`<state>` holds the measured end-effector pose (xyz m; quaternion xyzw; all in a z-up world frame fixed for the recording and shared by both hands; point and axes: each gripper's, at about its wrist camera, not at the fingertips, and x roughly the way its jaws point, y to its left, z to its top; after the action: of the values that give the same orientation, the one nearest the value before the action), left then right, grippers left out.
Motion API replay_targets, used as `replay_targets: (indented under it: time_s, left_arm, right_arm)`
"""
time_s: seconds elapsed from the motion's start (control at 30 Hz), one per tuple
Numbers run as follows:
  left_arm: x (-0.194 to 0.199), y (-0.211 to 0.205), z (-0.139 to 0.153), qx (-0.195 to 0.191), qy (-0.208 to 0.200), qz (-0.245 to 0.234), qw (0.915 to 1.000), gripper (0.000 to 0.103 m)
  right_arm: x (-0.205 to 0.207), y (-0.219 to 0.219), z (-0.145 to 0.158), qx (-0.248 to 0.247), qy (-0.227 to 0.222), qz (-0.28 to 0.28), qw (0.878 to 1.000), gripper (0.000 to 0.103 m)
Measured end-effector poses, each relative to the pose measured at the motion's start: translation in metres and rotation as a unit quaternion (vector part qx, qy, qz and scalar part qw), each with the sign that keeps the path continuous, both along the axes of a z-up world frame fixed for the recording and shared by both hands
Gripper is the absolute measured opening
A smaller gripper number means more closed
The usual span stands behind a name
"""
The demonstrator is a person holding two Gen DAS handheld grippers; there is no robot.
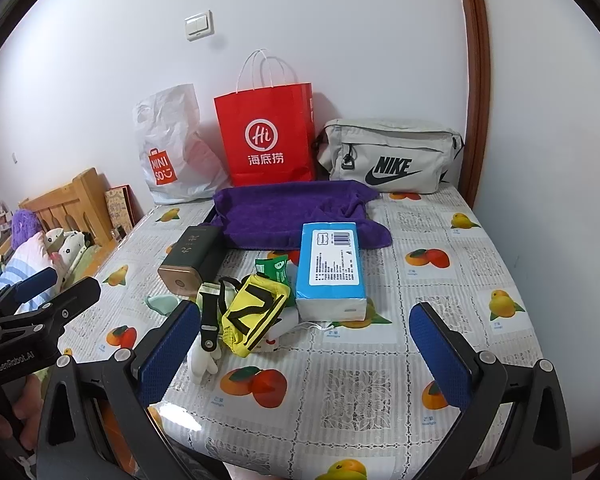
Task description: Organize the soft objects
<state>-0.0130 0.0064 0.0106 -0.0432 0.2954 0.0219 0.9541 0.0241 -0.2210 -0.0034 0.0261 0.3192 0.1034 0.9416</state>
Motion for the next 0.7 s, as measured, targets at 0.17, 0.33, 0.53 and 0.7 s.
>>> replay_targets:
  time_s: [0.17,0.33,0.53,0.7]
  left_arm:
    - [0.001,0.000,-0.002,0.001,0.001,0.000,1.0000,0.103]
    - [0.004,0.004,-0.004,0.013,0.001,-0.003,0.9999,0.103]
    - [0.024,0.019,-0.021,0.010,0.021,0.009,0.9997,0.103]
    - [0.044,0.022,-0.050,0.006,0.063,0.006,0.9980,0.103]
  right_arm:
    - [0.001,0.000,0.001,0.000,-0.001,0.000,1.000,0.103]
    - [0.002,-0.001,0.001,0.001,-0.005,0.004,1.000,0.103]
    - [0.015,-0.006,-0.009,0.016,0.006,0.009,1.000,0.103]
    - [0.028,-0.008,-0.030,0.022,0.027,0.009,0.999,0.103]
